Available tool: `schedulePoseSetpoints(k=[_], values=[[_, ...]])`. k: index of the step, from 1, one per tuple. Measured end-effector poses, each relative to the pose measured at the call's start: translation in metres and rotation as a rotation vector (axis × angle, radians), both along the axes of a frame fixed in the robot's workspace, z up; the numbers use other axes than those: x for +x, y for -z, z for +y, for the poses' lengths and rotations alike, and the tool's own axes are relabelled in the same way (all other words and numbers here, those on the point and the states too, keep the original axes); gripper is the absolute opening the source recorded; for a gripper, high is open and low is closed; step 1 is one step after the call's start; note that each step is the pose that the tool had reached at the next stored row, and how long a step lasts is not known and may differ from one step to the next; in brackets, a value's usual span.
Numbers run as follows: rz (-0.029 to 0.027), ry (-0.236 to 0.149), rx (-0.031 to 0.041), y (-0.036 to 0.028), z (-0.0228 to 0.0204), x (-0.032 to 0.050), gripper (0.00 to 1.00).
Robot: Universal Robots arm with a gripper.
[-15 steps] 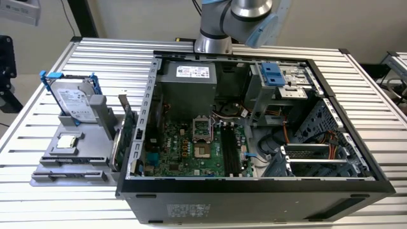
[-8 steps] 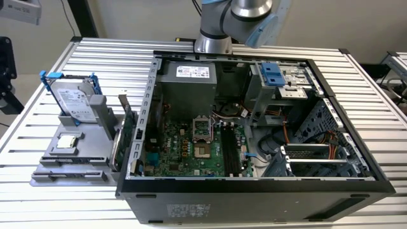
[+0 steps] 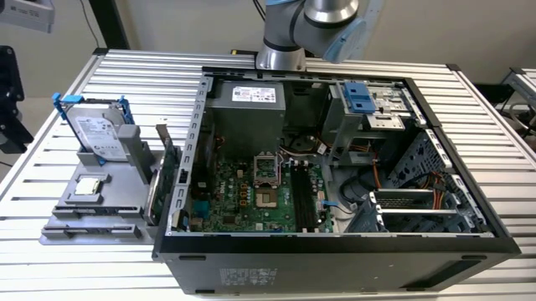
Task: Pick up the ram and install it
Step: 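Pick up the ram and move it above insertion slot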
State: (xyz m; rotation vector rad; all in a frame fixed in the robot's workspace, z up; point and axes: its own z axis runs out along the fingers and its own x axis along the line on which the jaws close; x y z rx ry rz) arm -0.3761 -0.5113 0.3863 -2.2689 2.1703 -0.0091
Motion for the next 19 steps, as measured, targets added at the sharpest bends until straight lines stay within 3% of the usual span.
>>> schedulePoseSetpoints(k=[10,14,19], values=[[0.0005,0.0,-0.0001,0.0,0.0,0.0004,1.0],[0.0007,0.006,-0.0052,0.0023,0.0028,0.0003,1.0],[0.0008,0.006,-0.0058,0.0059,0.0031,0.0004,1.0]])
